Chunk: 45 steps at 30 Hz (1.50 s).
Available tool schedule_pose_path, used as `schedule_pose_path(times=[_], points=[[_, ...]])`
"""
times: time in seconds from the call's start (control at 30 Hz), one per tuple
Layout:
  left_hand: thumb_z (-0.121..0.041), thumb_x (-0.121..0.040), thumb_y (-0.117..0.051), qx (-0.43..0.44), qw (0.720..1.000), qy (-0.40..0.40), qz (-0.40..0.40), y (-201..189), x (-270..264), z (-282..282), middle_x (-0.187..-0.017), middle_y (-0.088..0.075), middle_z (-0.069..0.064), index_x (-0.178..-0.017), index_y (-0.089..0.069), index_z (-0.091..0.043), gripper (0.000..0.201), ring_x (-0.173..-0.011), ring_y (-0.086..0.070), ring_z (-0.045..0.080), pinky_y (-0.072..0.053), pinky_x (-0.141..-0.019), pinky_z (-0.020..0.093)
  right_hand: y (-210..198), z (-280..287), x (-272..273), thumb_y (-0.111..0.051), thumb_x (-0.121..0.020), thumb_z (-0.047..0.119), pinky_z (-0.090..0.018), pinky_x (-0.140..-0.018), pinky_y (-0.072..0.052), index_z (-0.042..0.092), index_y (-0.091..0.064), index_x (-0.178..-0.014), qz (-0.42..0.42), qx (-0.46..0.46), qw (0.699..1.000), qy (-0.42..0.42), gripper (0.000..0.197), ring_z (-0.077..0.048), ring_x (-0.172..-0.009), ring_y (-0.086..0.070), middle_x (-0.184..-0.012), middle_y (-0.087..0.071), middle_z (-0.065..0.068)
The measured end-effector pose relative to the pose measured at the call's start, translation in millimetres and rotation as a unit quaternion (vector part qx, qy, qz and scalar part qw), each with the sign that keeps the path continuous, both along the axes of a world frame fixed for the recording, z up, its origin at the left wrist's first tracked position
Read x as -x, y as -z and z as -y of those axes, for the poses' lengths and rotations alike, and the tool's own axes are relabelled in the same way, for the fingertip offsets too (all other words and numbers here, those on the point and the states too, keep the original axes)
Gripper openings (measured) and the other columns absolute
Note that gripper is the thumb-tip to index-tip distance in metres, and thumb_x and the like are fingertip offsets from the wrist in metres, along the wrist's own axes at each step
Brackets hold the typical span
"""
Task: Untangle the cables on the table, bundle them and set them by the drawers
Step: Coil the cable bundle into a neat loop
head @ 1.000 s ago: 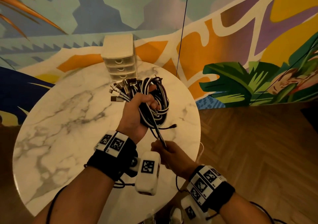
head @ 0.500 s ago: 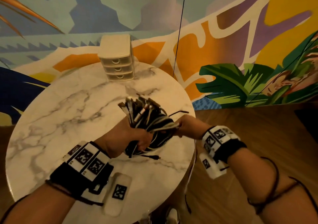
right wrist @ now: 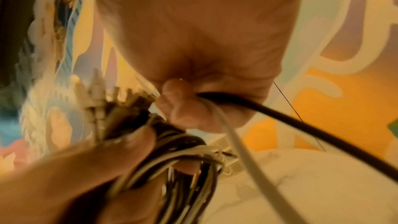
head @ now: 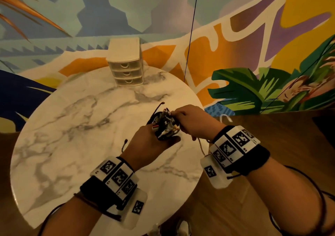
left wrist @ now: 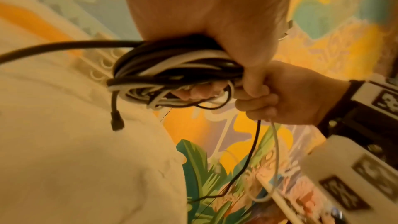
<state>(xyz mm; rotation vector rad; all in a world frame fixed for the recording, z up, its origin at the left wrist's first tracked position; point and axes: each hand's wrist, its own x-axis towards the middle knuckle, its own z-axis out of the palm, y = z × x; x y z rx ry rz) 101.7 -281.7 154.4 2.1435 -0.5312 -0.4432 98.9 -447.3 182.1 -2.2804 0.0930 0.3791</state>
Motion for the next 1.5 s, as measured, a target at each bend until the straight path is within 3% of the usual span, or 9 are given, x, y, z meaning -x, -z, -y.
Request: schedule_pose_path(times=[0.13,0.33,0.47,0.63,0.93,1.07,1.23,1.4,1.5], points=[[-0.033,-0.086,-0.063,0.150,0.980,-0.080,-0.101,3.1,-6.9,9.6,-0.052,-0.052,-0.010,-0.075,-0.063,-0.030,0.012,-0.049,-0.046,0.009,-0.041,-0.057,0.034,-4.7,-14.6,10.0,-0.035,-0.100,0.026,-0.028,-0.038,-0.044,0.010,-0.049,-0.068,0.024,-0.119,0.990,0.070,0.038,-0.015,-0.035,-0.040,-0.050,-0.046,-0.004],[-0.077,-0.068,-0.051,0.280,0.910,-0.133,-0.276,7.4,-5.6,14.4,-0.095,-0.067,0.015,-0.102,-0.065,-0.015,0.072,-0.091,-0.064,0.029,-0.050,-0.086,0.040,0.6,-38.2,29.3,-0.032,-0.101,0.029,-0.030,-0.040,-0.045,0.010,-0.053,-0.083,0.038,-0.148,0.984,0.096,0.033,-0.007,-0.036,-0.043,-0.053,-0.049,-0.002],[-0.063,-0.046,-0.079,0.337,0.835,-0.223,-0.374,6.1,-16.1,15.8,-0.083,-0.063,0.007,-0.095,-0.067,-0.014,0.070,-0.079,-0.061,0.024,-0.046,-0.078,0.037,22.2,-68.0,58.1,-0.034,-0.101,0.033,-0.035,-0.053,-0.042,0.012,-0.052,-0.075,0.048,-0.151,0.986,0.051,0.038,-0.007,-0.046,-0.043,-0.055,-0.047,0.005],[-0.020,-0.081,-0.062,0.416,0.809,-0.206,-0.360,0.3,-18.1,10.4,-0.061,-0.053,0.002,-0.109,-0.059,0.002,0.035,-0.057,-0.052,0.015,-0.047,-0.063,0.027,67.8,-69.2,77.1,-0.032,-0.101,0.034,-0.016,-0.048,-0.031,0.016,-0.041,-0.061,-0.016,-0.287,0.954,0.080,0.045,-0.003,-0.042,-0.032,-0.049,-0.036,0.009],[-0.015,-0.070,-0.059,0.477,0.783,0.019,-0.399,-6.7,-11.2,-1.8,-0.053,-0.038,-0.001,-0.110,-0.059,0.004,0.044,-0.048,-0.037,0.011,-0.039,-0.054,0.024,116.4,-38.1,59.1,-0.049,-0.095,0.023,-0.014,-0.039,-0.028,0.016,-0.046,-0.054,-0.133,-0.192,0.966,0.113,0.042,-0.002,-0.034,-0.034,-0.044,-0.043,0.008],[-0.015,-0.068,-0.060,0.405,0.831,0.101,-0.367,-8.0,-6.9,-13.6,-0.050,-0.045,0.005,-0.097,-0.052,0.019,0.046,-0.045,-0.040,0.017,-0.040,-0.052,0.026,105.0,-8.6,43.4,-0.051,-0.089,0.021,-0.046,-0.063,-0.044,-0.013,-0.058,-0.078,-0.116,-0.063,0.988,0.077,0.037,-0.026,-0.057,-0.048,-0.068,-0.052,-0.021],[-0.017,-0.061,-0.067,0.178,0.954,0.057,-0.235,-10.2,4.3,-27.4,-0.046,-0.054,0.006,-0.047,-0.056,-0.015,0.018,-0.045,-0.051,0.018,-0.047,-0.055,0.026,77.3,37.8,15.7,-0.049,-0.094,0.042,-0.029,-0.056,-0.038,0.003,-0.051,-0.059,-0.107,0.015,0.993,0.057,0.052,-0.022,-0.052,-0.042,-0.057,-0.044,-0.010],[0.000,-0.080,-0.066,0.170,0.973,-0.028,-0.156,-7.5,10.5,-19.6,-0.049,-0.058,-0.003,-0.053,-0.063,-0.028,0.039,-0.050,-0.053,0.009,-0.046,-0.054,0.020,46.8,43.1,10.9,-0.046,-0.097,0.027,-0.027,-0.052,-0.048,0.014,-0.047,-0.057,-0.152,-0.233,0.957,0.080,0.042,-0.013,-0.039,-0.034,-0.049,-0.033,-0.002],[0.007,-0.084,-0.060,0.226,0.958,-0.091,-0.153,-3.2,11.7,-11.2,-0.067,-0.069,-0.012,-0.083,-0.067,-0.032,0.041,-0.067,-0.063,0.001,-0.049,-0.059,0.011,39.8,23.2,18.3,-0.037,-0.099,0.016,-0.029,-0.053,-0.048,0.009,-0.053,-0.073,-0.108,-0.336,0.927,0.125,0.031,-0.016,-0.043,-0.035,-0.056,-0.035,-0.004]])
